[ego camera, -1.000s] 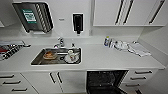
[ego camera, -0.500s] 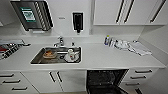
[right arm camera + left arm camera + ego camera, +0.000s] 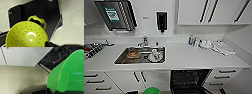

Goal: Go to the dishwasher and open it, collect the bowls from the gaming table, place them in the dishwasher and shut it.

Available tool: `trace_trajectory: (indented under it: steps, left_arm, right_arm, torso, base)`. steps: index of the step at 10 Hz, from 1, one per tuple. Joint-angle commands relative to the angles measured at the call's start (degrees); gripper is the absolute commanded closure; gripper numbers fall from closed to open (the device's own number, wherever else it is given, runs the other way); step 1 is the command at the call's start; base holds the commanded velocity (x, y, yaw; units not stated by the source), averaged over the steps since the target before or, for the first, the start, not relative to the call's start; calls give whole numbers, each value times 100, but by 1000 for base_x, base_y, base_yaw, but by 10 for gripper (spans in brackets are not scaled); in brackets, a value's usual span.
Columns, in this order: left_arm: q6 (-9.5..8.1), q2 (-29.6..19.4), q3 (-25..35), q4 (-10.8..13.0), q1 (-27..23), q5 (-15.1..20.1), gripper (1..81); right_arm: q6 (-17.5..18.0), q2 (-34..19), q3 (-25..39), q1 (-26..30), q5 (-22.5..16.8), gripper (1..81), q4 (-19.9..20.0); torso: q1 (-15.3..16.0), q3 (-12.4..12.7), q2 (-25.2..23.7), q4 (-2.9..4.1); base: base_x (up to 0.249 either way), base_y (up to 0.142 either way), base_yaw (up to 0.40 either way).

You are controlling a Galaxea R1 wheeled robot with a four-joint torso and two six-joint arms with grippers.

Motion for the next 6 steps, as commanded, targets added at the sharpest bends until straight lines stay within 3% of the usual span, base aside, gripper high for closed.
trace_trajectory:
  steps: [1, 6]
  left_arm:
    - [-22, -127, 210, -444, -1256, 630, 811]
    - [-57, 392, -80, -550, -1854, 806, 811]
  right_arm:
    - [-7, -115, 61, 248, -454, 811, 18]
    - [-24, -44, 78, 282, -454, 811, 18]
  torso:
    - [0, 0, 0, 0]
    - [5, -363, 4, 0]
  base:
    - [0, 0, 0]
    - [0, 0, 0]
